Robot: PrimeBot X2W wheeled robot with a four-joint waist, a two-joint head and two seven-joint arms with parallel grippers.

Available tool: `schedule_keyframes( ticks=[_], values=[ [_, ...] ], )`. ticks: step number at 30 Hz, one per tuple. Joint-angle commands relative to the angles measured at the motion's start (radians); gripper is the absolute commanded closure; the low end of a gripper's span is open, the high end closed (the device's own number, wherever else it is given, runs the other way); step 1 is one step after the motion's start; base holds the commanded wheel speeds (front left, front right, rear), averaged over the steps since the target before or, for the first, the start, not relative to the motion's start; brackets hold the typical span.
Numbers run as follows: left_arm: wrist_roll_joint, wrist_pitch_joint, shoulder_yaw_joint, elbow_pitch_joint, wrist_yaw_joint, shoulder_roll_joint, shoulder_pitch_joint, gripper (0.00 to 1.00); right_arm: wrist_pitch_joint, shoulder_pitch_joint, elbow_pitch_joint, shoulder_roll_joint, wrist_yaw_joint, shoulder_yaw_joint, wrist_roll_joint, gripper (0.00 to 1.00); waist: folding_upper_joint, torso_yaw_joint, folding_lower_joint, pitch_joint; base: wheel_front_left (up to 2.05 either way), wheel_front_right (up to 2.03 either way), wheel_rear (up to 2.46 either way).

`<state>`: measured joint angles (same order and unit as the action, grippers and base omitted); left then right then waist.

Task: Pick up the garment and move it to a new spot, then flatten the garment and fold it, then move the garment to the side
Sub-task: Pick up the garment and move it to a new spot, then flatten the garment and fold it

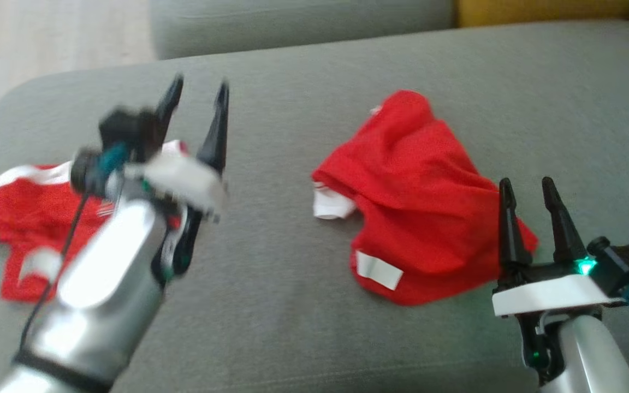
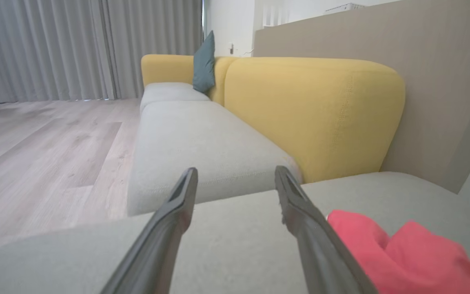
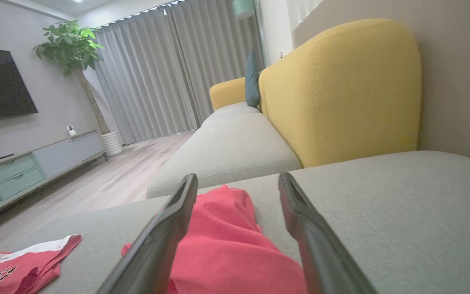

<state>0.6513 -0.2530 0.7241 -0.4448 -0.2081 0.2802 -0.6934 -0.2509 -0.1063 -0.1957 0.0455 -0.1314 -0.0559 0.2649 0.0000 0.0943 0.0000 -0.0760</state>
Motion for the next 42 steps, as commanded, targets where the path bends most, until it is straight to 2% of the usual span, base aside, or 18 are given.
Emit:
schedule_keyframes(
  ticks=[1, 4, 8, 11, 16, 24, 30, 36, 42],
  values=[
    [-0.016, -0.009, -0.06, 0.058, 0.002, 0.038, 0.007, 0.0, -0.011, -0.005, 0.025, 0.005, 0.001, -0.018, -0.014, 0.0, 0.0, -0.062, 0.0, 0.032, 0.0, 0.0, 0.0],
    [-0.048, -0.009, -0.11, 0.139, 0.001, 0.057, 0.125, 0.0, -0.011, 0.004, 0.022, 0.005, 0.001, -0.016, -0.032, 0.0, 0.0, -0.097, 0.0, 0.045, 0.0, 0.0, 0.0],
    [-0.107, -0.009, -0.181, 0.243, 0.001, 0.048, 0.28, 0.0, -0.011, 0.013, 0.013, 0.005, 0.001, -0.017, -0.045, 0.0, 0.0, -0.126, 0.0, 0.062, 0.0, 0.0, 0.0],
    [-0.182, -0.009, -0.247, 0.324, 0.008, 0.008, 0.42, 0.0, -0.011, 0.023, 0.005, 0.005, 0.001, -0.021, -0.05, 0.0, 0.0, -0.136, 0.0, 0.076, 0.0, 0.0, 0.0],
    [-0.252, -0.009, -0.338, 0.387, 0.031, -0.065, 0.532, 0.0, -0.011, 0.035, -0.002, 0.005, 0.001, -0.023, -0.057, 0.0, 0.0, -0.144, 0.0, 0.081, 0.0, 0.0, 0.0],
    [-0.331, -0.009, -0.416, 0.381, 0.12, -0.13, 0.556, 0.0, -0.009, 0.039, -0.03, 0.005, 0.001, -0.068, -0.076, 0.0, 0.0, -0.169, 0.0, 0.058, 0.0, 0.0, 0.0],
    [-0.364, -0.009, -0.447, 0.356, 0.174, -0.175, 0.561, 0.0, 0.064, 0.028, -0.091, 0.005, 0.001, -0.161, -0.071, 0.0, 0.0, -0.195, 0.0, 0.026, 0.0, 0.0, 0.0],
    [-0.388, -0.009, -0.463, 0.333, 0.213, -0.199, 0.551, 0.0, 0.117, 0.002, -0.15, 0.005, 0.001, -0.207, -0.082, 0.0, 0.0, -0.225, 0.0, -0.001, 0.0, 0.0, 0.0],
    [-0.409, -0.009, -0.474, 0.318, 0.244, -0.217, 0.534, 0.0, 0.137, -0.041, -0.218, 0.005, 0.001, -0.185, -0.127, 0.0, 0.0, -0.266, 0.0, -0.03, 0.0, 0.0, 0.0]
  ],
)
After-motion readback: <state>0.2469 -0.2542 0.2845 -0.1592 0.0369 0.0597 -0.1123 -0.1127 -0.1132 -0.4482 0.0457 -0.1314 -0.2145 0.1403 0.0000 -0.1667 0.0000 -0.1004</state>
